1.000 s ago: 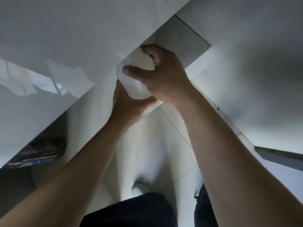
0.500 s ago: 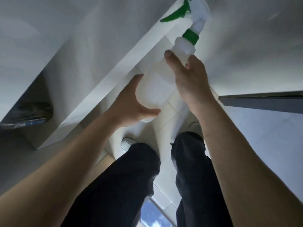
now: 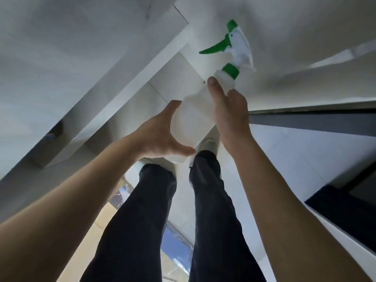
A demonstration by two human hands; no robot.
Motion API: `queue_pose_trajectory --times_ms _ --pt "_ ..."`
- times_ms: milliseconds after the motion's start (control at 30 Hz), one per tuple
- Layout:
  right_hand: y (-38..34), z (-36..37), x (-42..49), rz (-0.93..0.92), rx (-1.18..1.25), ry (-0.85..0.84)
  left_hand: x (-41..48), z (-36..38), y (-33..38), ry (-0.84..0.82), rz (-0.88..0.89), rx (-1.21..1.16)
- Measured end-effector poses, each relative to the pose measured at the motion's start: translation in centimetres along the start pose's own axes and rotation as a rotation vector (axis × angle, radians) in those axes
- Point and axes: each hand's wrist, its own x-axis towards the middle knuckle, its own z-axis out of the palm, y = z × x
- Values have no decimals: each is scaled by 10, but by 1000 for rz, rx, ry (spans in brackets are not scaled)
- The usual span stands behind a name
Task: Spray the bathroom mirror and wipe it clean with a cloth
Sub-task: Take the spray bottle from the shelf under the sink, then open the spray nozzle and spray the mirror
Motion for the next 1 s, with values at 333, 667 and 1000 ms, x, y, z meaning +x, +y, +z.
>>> queue_pose_trajectory --times_ms 333,667,1000 --pt "-144 -32 -65 -198 -38 -14 -97 -51 101 111 -4 23" --pt "-265 -28 -135 -361 -204 -158 -208 -91 155 285 -41 -96" --pt "-376 68 -185 -488 80 -482 -280 -176 172 513 -22 -229"
